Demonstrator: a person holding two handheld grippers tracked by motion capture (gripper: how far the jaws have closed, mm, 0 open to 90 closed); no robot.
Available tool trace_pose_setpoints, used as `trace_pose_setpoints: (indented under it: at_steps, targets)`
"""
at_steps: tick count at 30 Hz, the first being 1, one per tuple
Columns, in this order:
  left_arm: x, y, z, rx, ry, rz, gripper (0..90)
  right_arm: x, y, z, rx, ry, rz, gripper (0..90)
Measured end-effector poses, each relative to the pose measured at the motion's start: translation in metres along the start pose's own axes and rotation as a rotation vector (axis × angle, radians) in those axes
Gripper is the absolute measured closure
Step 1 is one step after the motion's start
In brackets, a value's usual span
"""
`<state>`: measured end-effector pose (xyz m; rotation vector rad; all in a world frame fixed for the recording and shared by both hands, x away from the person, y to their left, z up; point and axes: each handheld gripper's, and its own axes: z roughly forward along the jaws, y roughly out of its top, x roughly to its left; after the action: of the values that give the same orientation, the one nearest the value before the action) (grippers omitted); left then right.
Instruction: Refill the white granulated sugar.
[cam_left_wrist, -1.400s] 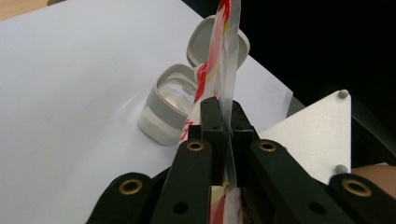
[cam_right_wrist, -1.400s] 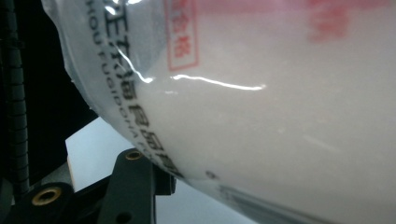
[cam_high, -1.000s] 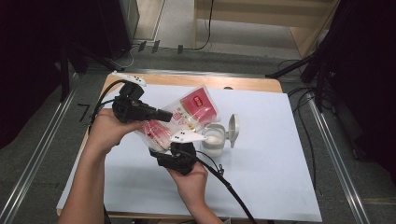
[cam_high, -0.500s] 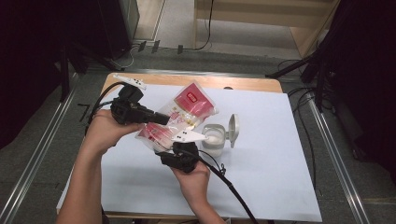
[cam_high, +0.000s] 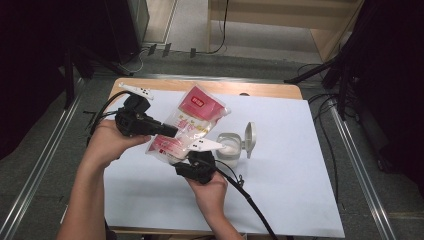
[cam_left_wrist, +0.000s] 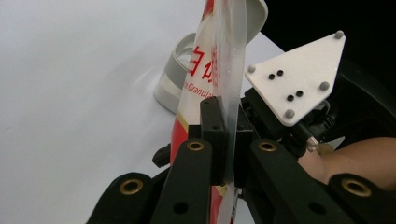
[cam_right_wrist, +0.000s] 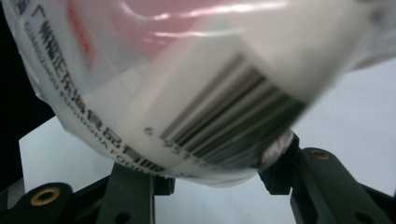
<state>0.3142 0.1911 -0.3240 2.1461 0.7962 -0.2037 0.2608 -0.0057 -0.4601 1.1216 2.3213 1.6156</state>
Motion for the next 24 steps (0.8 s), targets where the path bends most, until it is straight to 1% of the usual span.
trace_pose_setpoints:
  at_steps: [4,5,7,8,9,11,12,13,15,16,17,19,21,23,24]
  targets:
    - [0.0,-0.003,-0.003,0.002,0.003,-0.004,90.0,-0.005,-0.001,-0.001,-0.003,0.002,0.03,55.8]
    - [0.0,-0.004,-0.004,0.001,0.006,-0.001,90.0,-0.007,-0.001,-0.002,-0.004,0.005,0.046,55.9]
    - [0.001,-0.004,-0.005,0.005,0.012,-0.007,90.0,-0.01,-0.001,-0.002,-0.004,0.019,0.075,56.2]
    - [0.002,-0.004,-0.005,0.007,0.014,-0.005,90.0,-0.011,-0.001,-0.003,0.0,0.021,0.078,56.2]
    - [0.002,-0.005,-0.004,0.009,0.001,-0.013,90.0,-0.01,-0.001,-0.003,0.003,0.016,0.074,56.2]
    - [0.002,-0.005,-0.003,0.009,0.009,-0.007,90.0,-0.011,-0.002,-0.003,0.005,0.01,0.072,56.4]
    - [0.002,-0.005,-0.004,0.013,0.002,-0.009,90.0,-0.011,-0.002,-0.003,0.006,0.006,0.071,56.3]
    - [0.002,-0.006,-0.004,0.018,0.004,-0.007,90.0,-0.012,-0.002,-0.003,0.007,0.003,0.075,56.3]
    - [0.003,-0.007,-0.006,0.014,-0.002,-0.004,90.0,-0.012,-0.001,-0.003,0.007,-0.002,0.072,56.3]
    - [0.004,-0.007,-0.006,0.019,0.0,0.003,90.0,-0.012,-0.001,-0.003,0.006,0.003,0.069,56.3]
    - [0.004,-0.008,-0.007,0.017,-0.007,0.01,90.0,-0.012,-0.001,-0.003,0.007,0.007,0.068,56.4]
    - [0.005,-0.009,-0.007,0.019,-0.012,0.007,90.0,-0.012,-0.001,-0.003,0.013,0.007,0.069,56.4]
    - [0.005,-0.009,-0.006,0.023,-0.011,0.013,90.0,-0.013,-0.001,-0.003,0.019,0.009,0.072,56.4]
    - [0.005,-0.01,-0.007,0.024,-0.019,0.017,90.0,-0.013,-0.001,-0.004,0.015,0.002,0.074,56.4]
    - [0.005,-0.01,-0.007,0.017,-0.023,0.02,90.0,-0.014,-0.001,-0.005,0.013,0.0,0.076,56.4]
